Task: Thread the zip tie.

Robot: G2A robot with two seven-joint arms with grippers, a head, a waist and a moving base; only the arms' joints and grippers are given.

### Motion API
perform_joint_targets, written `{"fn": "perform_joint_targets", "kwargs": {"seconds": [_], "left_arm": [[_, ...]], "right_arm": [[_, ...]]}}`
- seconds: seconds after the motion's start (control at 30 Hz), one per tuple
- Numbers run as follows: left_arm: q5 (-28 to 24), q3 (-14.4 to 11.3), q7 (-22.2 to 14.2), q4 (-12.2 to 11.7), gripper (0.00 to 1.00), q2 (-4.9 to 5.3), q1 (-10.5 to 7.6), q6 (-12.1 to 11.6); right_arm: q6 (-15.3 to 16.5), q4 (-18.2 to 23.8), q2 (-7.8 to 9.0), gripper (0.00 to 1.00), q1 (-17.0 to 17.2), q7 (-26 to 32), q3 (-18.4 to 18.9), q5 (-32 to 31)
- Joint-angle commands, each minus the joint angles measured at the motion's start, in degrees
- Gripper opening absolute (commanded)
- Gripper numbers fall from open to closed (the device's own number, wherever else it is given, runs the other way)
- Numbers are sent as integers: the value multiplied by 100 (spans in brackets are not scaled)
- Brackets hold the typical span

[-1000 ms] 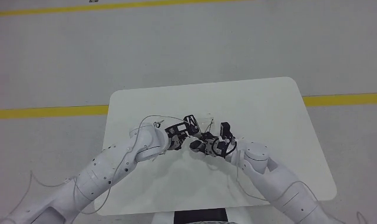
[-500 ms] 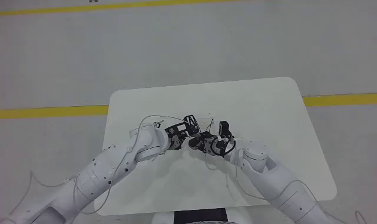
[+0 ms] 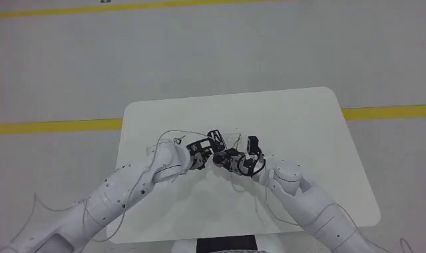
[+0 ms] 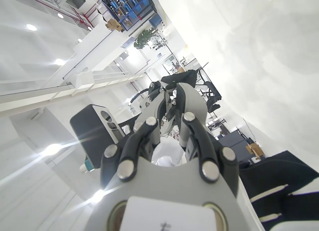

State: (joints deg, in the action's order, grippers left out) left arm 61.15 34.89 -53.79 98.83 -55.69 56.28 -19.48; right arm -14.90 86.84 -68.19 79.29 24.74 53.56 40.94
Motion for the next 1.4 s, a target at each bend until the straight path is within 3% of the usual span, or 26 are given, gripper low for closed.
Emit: {"fn": "perform_joint_targets", "kwargs": {"seconds": [0.0,0.23,0.37,0.83,0.87,1.03,1.37], "left_arm": [[0,0,0,0,0,0,0,0],[0,0,0,0,0,0,0,0],[0,0,0,0,0,0,0,0],[0,0,0,0,0,0,0,0],[0,0,0,0,4,0,0,0],[0,0,0,0,100,0,0,0],[0,0,0,0,100,0,0,0]], "right_arm": [[1,5,-8,11,-2,-6,-5,-7],[2,-2,-40,11,-19,-22,-39,-41],[6,-6,-53,0,-18,-24,-50,-70],[57,80,-62,0,110,-53,29,-179],[66,83,-63,0,117,-53,34,-182],[107,89,-71,0,139,-17,61,-177],[268,106,-49,0,196,92,242,-274]]}}
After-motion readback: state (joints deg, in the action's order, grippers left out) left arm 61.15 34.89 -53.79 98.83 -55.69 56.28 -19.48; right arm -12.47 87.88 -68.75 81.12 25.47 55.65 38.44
